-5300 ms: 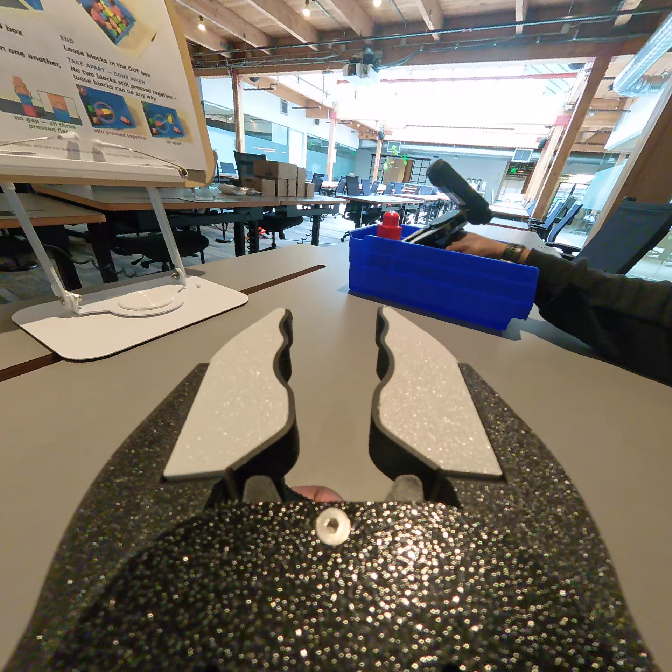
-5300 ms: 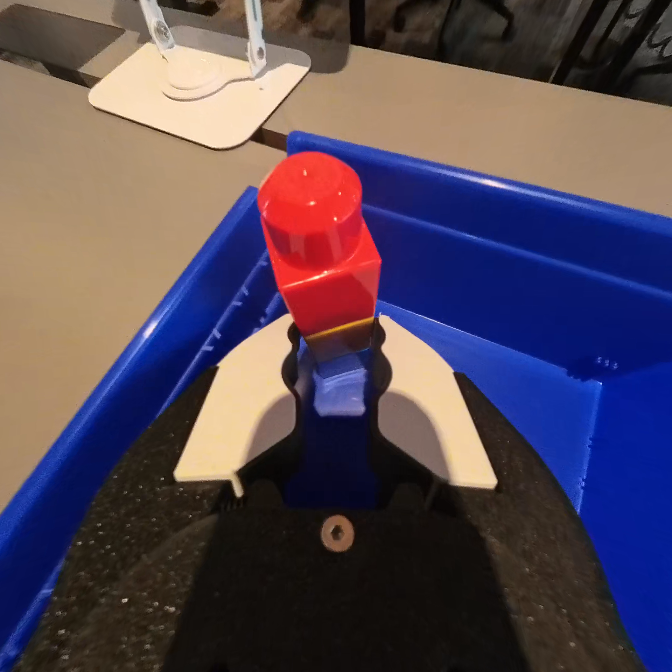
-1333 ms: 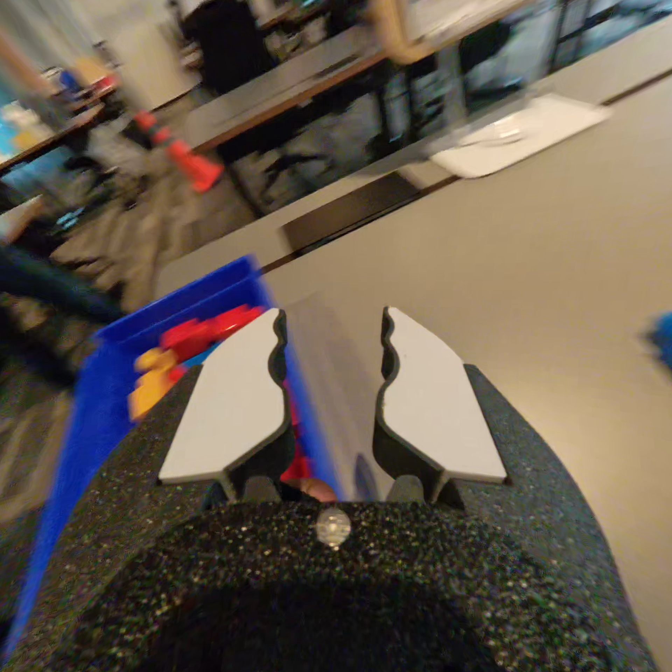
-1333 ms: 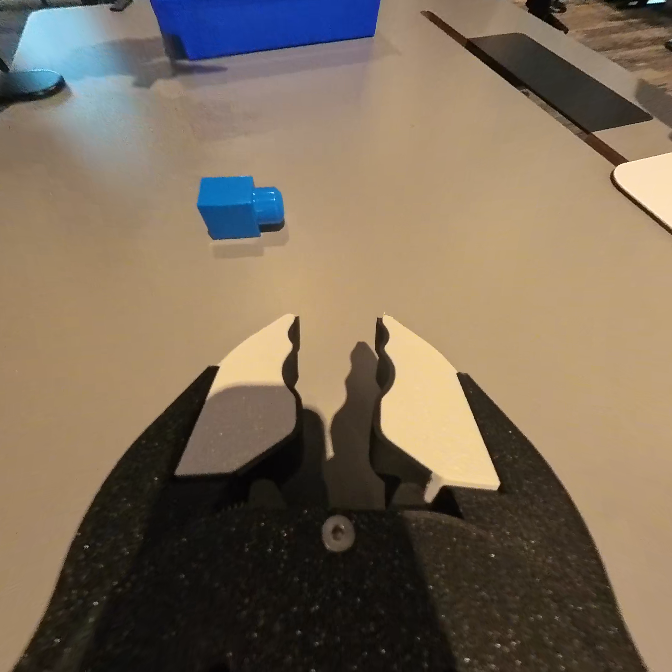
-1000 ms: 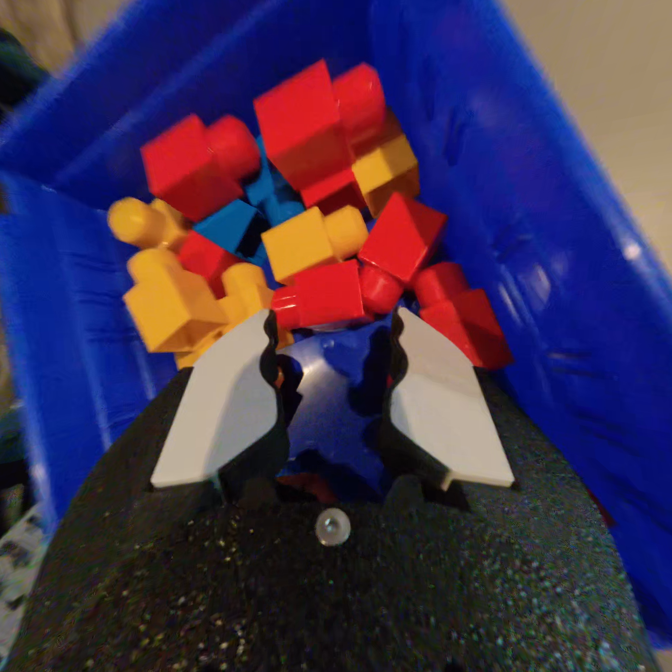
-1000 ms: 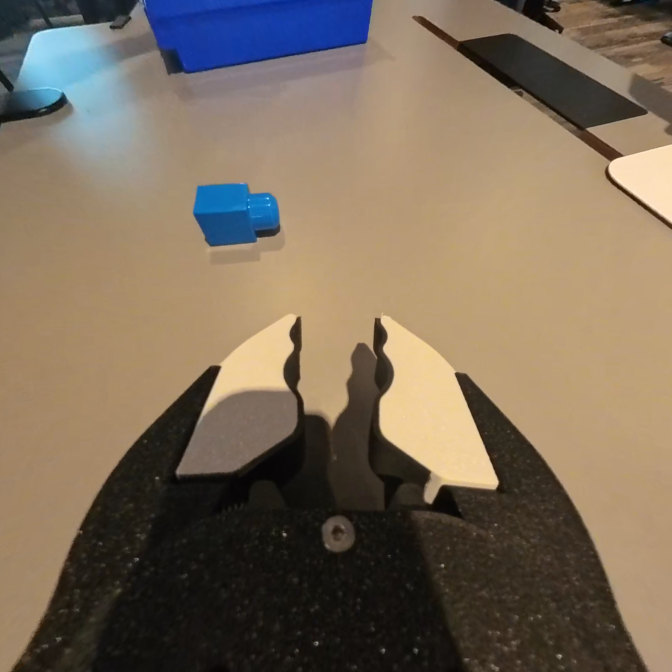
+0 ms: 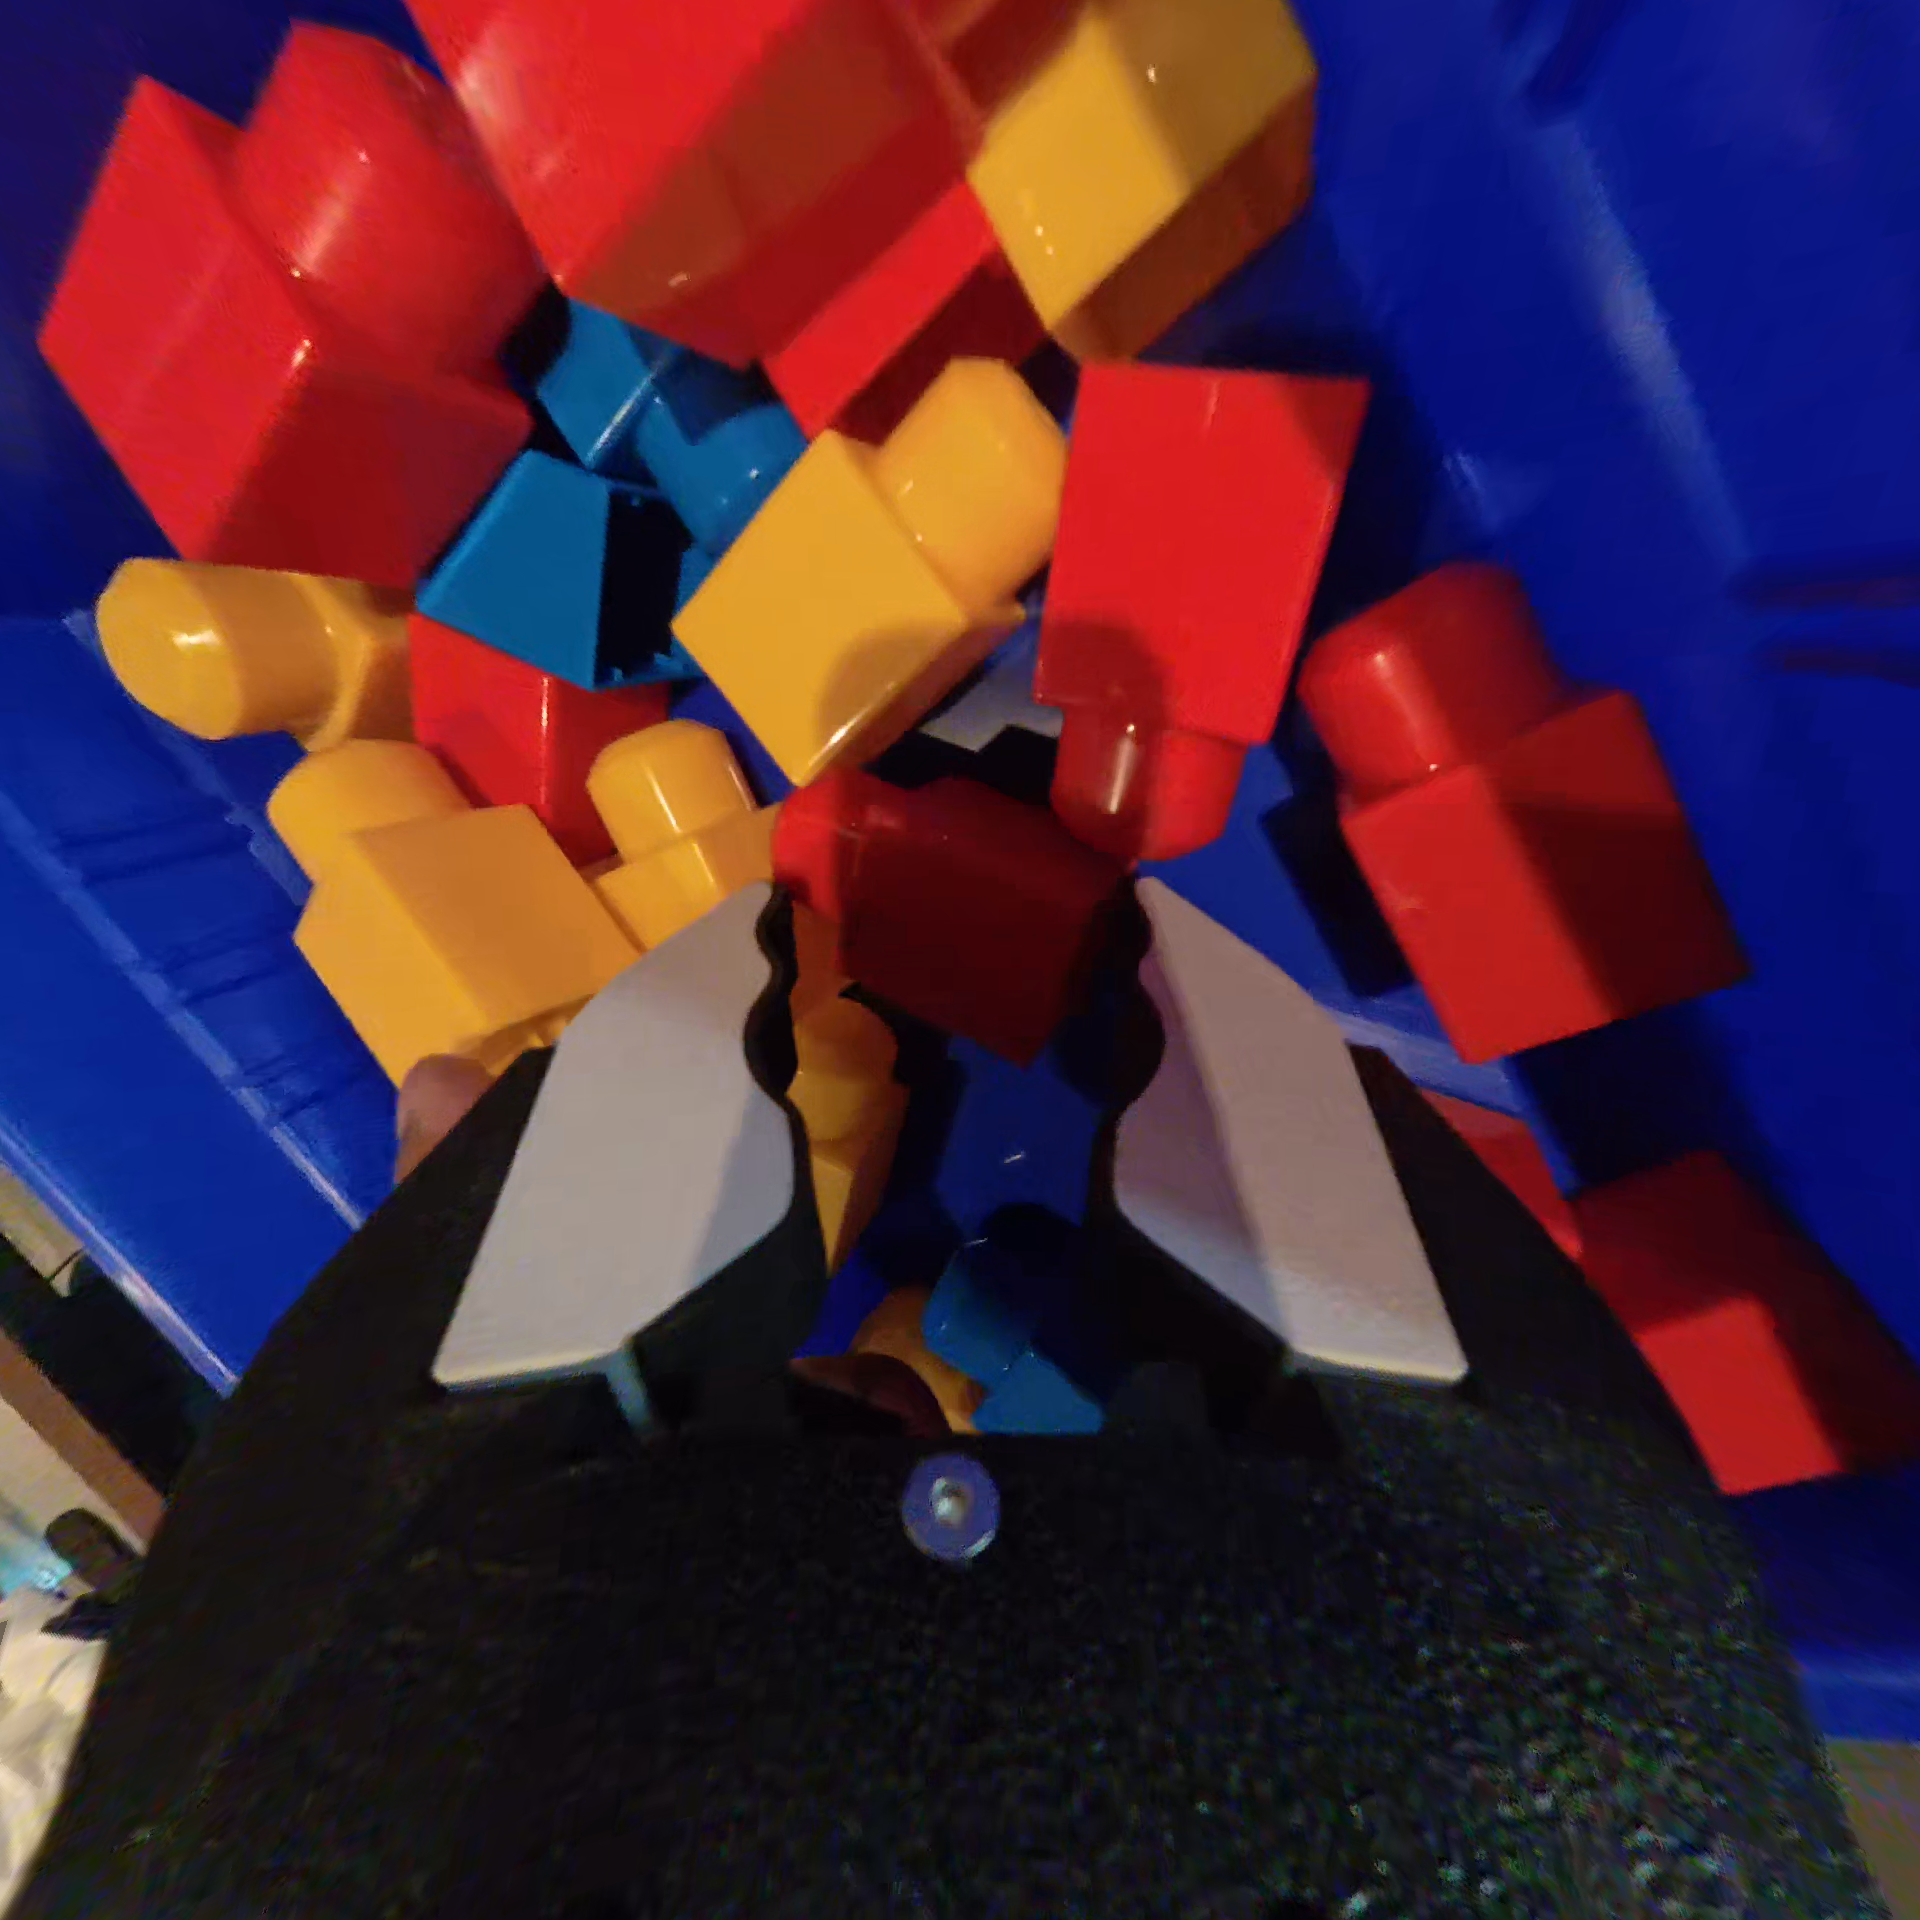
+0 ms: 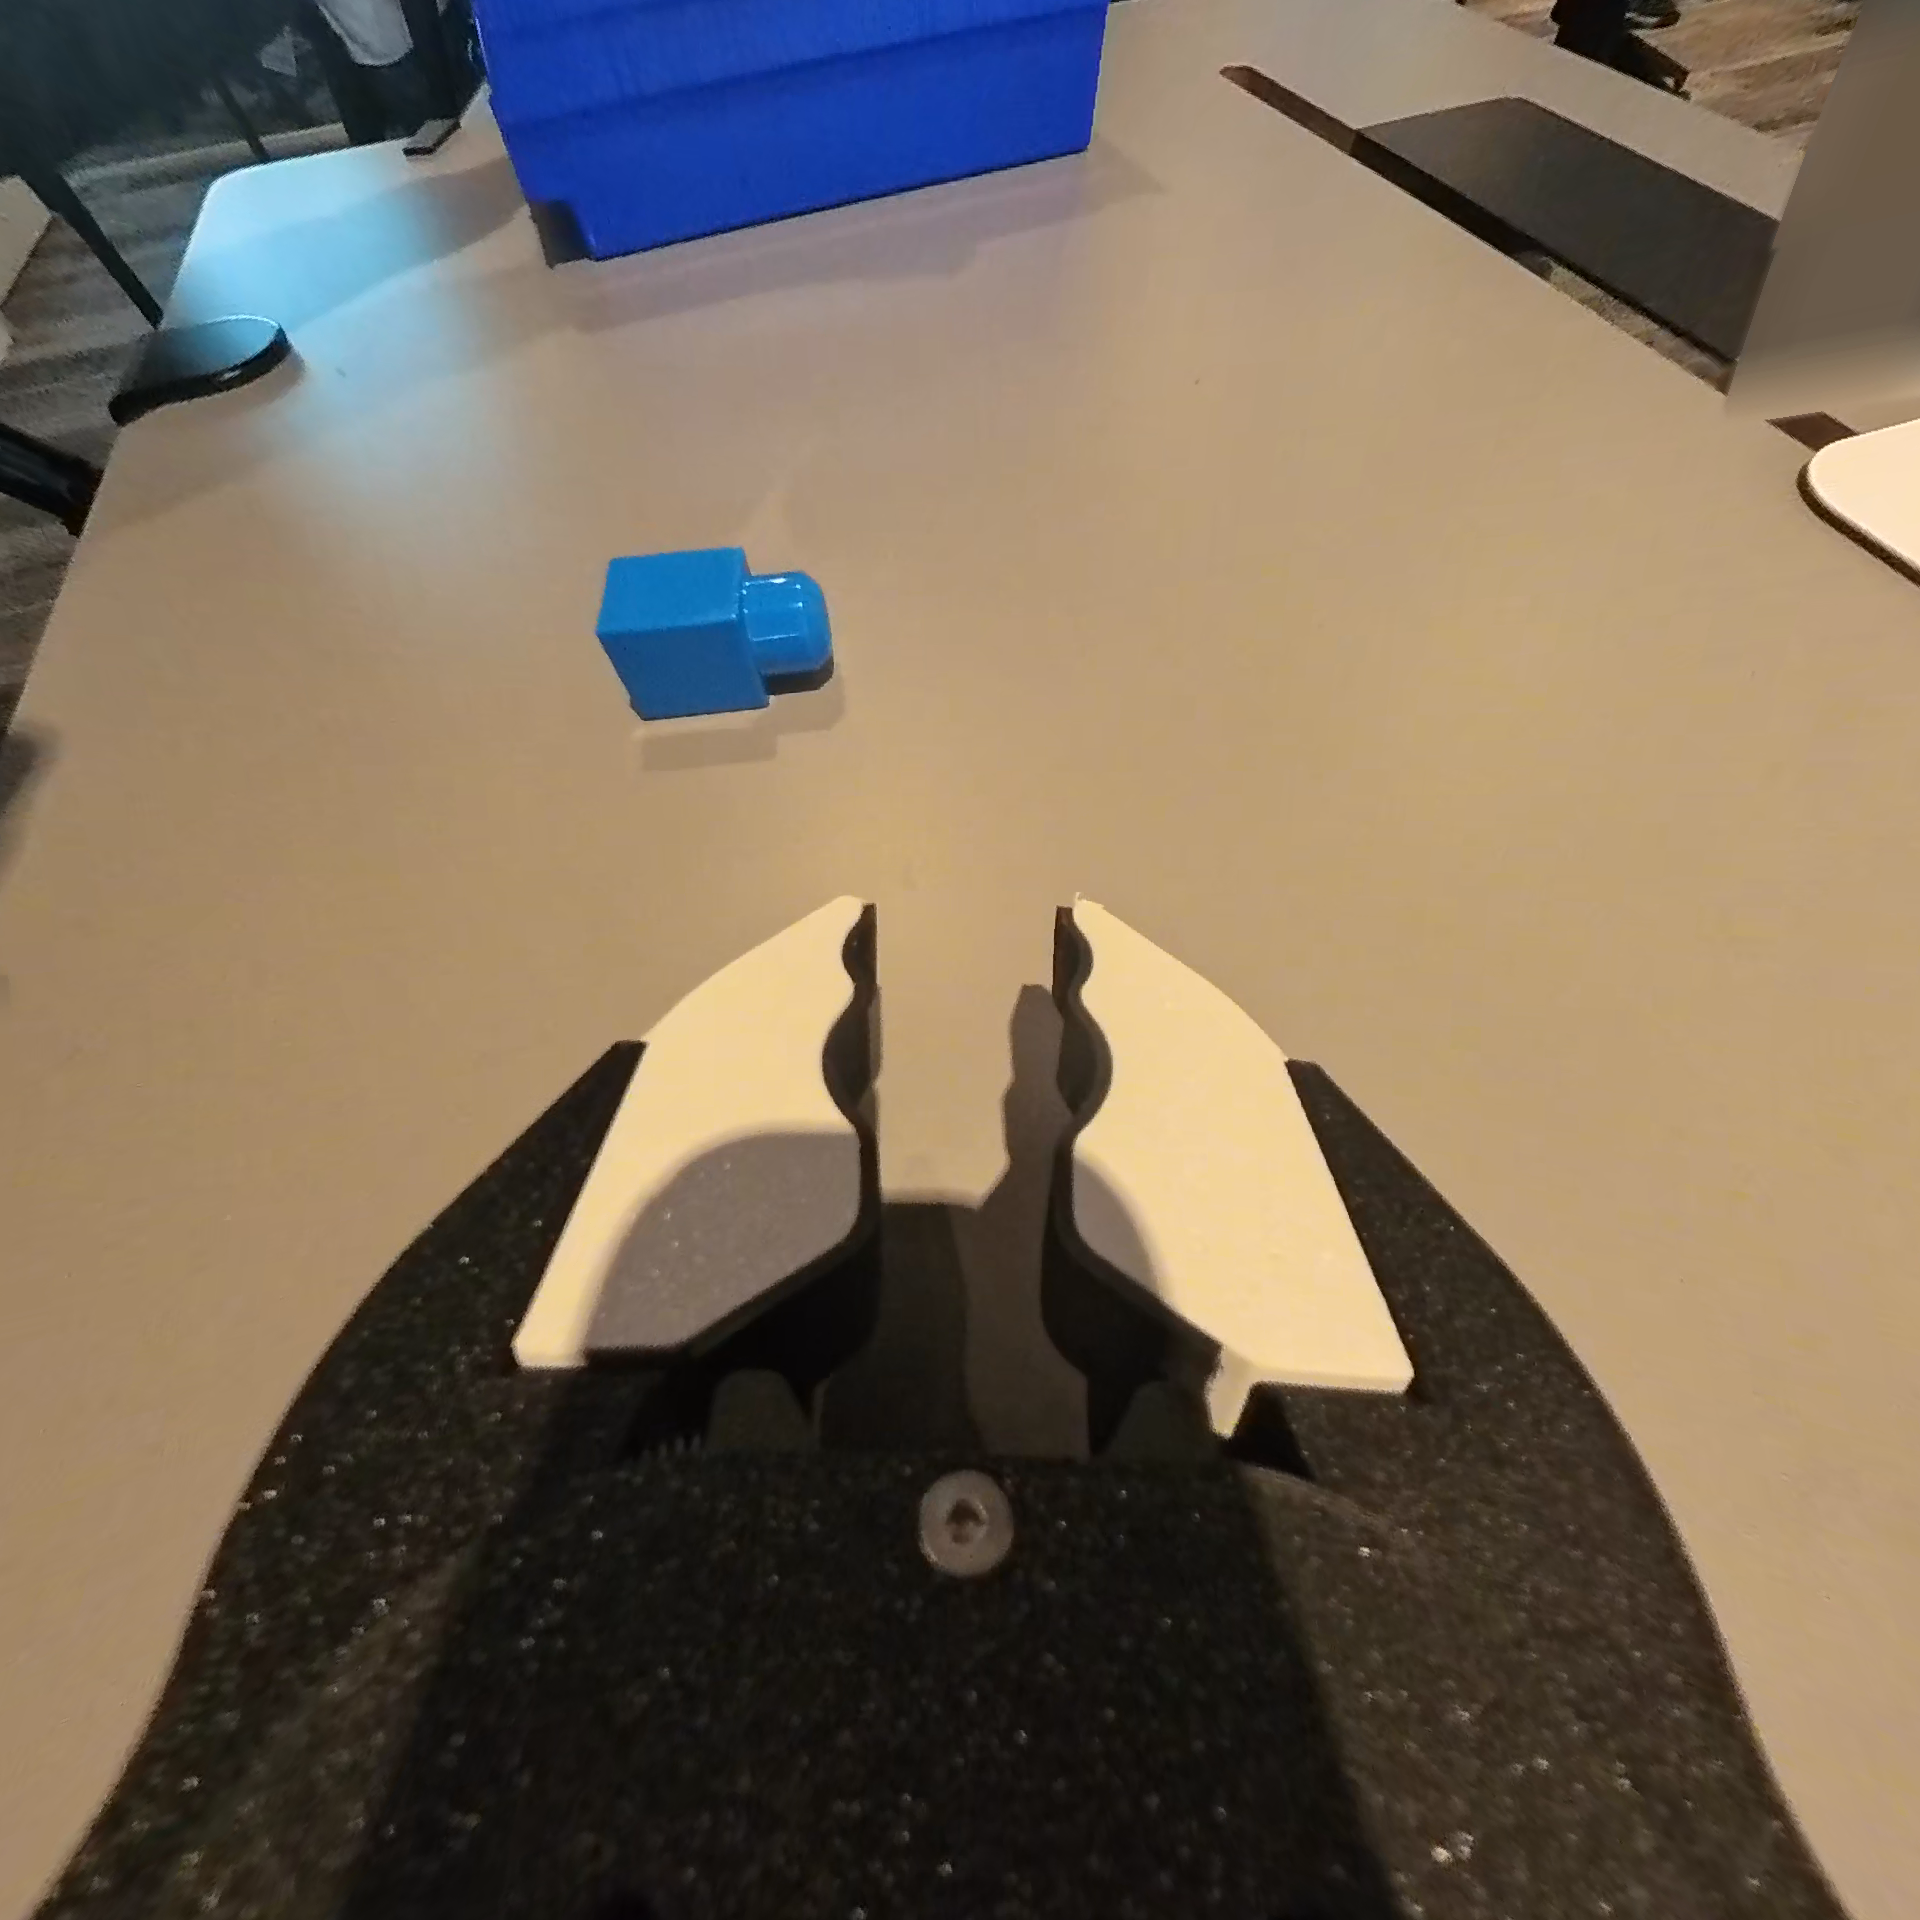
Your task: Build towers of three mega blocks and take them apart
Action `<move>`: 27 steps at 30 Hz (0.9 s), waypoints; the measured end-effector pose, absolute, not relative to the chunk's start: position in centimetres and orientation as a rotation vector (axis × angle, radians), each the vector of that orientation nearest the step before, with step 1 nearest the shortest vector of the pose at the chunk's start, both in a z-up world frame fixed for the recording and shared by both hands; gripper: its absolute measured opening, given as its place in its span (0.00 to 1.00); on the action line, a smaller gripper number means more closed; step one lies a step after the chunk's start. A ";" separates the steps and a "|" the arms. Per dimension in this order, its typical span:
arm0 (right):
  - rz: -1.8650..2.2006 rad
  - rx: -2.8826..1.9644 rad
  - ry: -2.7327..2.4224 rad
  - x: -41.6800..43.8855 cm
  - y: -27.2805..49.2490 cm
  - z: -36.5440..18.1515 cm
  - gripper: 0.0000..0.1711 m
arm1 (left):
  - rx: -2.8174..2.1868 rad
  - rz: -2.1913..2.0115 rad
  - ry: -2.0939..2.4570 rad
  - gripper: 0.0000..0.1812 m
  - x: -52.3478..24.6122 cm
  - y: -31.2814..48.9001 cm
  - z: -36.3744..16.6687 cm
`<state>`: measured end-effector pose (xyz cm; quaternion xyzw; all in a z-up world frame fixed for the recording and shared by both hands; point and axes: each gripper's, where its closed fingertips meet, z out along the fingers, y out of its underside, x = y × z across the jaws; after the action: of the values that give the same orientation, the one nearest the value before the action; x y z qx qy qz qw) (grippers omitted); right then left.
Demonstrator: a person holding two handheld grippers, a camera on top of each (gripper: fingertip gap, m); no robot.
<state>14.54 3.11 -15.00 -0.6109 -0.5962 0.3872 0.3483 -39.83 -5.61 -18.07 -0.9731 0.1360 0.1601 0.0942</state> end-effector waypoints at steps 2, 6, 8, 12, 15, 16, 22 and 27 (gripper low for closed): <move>1.000 -1.582 -1.551 14.5 3.1 -15.0 0.19 | -2.871 0.508 0.442 0.32 -39.8 -5.7 -18.1; 0.994 -1.577 -1.557 14.5 3.0 -15.1 0.19 | -2.839 0.609 0.473 0.19 -40.3 -6.0 -17.8; 0.991 -1.575 -1.558 14.5 3.0 -15.1 0.19 | -2.832 0.631 0.471 0.18 -40.4 -6.4 -17.6; 0.980 -1.571 -1.564 14.5 2.9 -15.1 0.19 | -2.778 0.688 0.471 0.12 -40.4 -6.6 -17.0; 0.969 -1.566 -1.568 14.5 2.9 -15.2 0.19 | -2.714 0.716 0.438 0.04 -40.1 -6.5 -15.4; 0.966 -1.565 -1.570 14.5 2.9 -15.2 0.19 | -2.675 0.724 0.423 0.02 -39.8 -6.3 -14.5; 0.951 -1.560 -1.576 14.5 2.8 -15.2 0.19 | -2.319 0.784 0.495 0.02 -33.5 -3.2 -6.7; 0.935 -1.558 -1.586 14.4 2.8 -15.3 0.19 | -2.048 0.688 0.850 0.02 -19.1 -0.5 -3.2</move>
<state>14.44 2.76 -15.35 -0.6034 -0.6142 0.3622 0.3569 -19.06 -0.46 -3.19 -0.8091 0.3357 0.2718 0.3985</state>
